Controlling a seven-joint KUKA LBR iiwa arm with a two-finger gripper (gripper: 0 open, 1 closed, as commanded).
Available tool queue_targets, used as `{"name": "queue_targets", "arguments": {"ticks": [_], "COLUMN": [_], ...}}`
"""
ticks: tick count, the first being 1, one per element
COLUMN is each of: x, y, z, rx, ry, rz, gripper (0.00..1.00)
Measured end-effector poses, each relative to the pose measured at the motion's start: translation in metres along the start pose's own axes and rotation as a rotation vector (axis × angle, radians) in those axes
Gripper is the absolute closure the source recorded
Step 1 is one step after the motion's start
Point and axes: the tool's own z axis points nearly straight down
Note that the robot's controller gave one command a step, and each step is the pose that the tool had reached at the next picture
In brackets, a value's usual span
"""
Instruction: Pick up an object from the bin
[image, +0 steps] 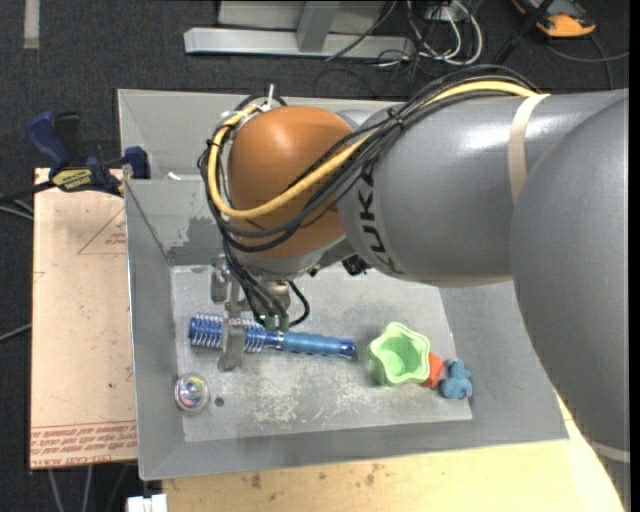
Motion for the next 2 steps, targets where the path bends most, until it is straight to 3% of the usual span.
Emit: {"name": "queue_targets", "arguments": {"ticks": [1, 2], "x": [-0.053, -0.064], "y": [-0.055, -0.04], "z": [0.091, 0.137], "rx": [0.003, -0.002], "ry": [-0.003, -0.004], "rz": [0.035, 0.047], "gripper": [0.0, 0.0]}}
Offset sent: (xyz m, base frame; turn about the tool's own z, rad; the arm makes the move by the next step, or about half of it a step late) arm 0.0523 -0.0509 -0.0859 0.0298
